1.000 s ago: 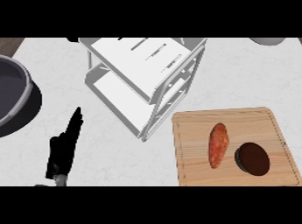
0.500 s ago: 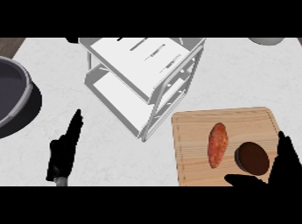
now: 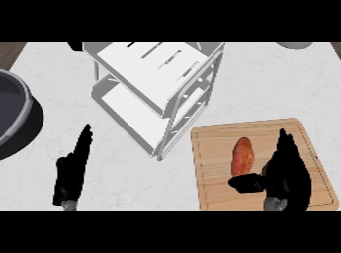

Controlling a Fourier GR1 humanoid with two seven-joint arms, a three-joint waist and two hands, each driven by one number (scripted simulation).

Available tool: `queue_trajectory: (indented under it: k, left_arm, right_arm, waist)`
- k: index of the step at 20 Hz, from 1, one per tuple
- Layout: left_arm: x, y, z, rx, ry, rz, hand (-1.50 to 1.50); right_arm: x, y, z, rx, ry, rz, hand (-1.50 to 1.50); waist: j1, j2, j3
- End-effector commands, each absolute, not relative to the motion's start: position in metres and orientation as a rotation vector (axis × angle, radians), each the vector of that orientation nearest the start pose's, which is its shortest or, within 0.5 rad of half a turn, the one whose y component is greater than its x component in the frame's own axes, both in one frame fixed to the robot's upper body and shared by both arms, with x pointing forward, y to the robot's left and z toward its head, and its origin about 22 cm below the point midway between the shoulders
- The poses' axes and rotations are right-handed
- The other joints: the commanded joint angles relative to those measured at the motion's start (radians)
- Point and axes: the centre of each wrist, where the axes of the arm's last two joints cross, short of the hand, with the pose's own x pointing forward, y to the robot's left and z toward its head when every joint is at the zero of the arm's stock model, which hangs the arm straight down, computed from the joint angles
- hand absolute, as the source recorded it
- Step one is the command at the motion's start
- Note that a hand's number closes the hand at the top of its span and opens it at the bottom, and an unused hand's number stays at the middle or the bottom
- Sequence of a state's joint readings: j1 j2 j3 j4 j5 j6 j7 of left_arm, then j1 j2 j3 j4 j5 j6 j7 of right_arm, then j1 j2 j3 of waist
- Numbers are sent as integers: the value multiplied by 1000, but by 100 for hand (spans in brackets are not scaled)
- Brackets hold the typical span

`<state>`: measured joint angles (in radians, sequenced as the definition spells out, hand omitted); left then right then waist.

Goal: Pick the sweet potato from the cutting board and place it in the tiered basket

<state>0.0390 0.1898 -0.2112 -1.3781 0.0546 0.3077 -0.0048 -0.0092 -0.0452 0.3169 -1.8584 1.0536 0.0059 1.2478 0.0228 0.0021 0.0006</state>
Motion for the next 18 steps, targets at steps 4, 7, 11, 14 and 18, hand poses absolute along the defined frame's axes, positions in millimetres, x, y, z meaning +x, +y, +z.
queue_trajectory:
  k: [4, 7, 11, 14, 18]
  left_arm:
    - [212, 254, -51, 244, -1288, -38, 0]
    - [214, 240, -54, 259, -1315, -48, 0]
    - [213, 238, -54, 241, -1291, -25, 0]
    - [212, 251, -53, 259, -1303, -21, 0]
    - [212, 254, -46, 254, -1308, -36, 0]
  right_arm:
    - [243, -153, 61, -985, -383, 365, -150]
    - [259, -159, 64, -975, -362, 358, -150]
    - [267, -163, 60, -943, -328, 363, -150]
    - [266, -162, 56, -929, -321, 366, -150]
    - [276, -161, 53, -934, -304, 373, -150]
  waist:
    - [-1, 1, -2]
    - [-3, 2, -3]
    - [-10, 0, -2]
    - [-11, -2, -2]
    - [-10, -2, -2]
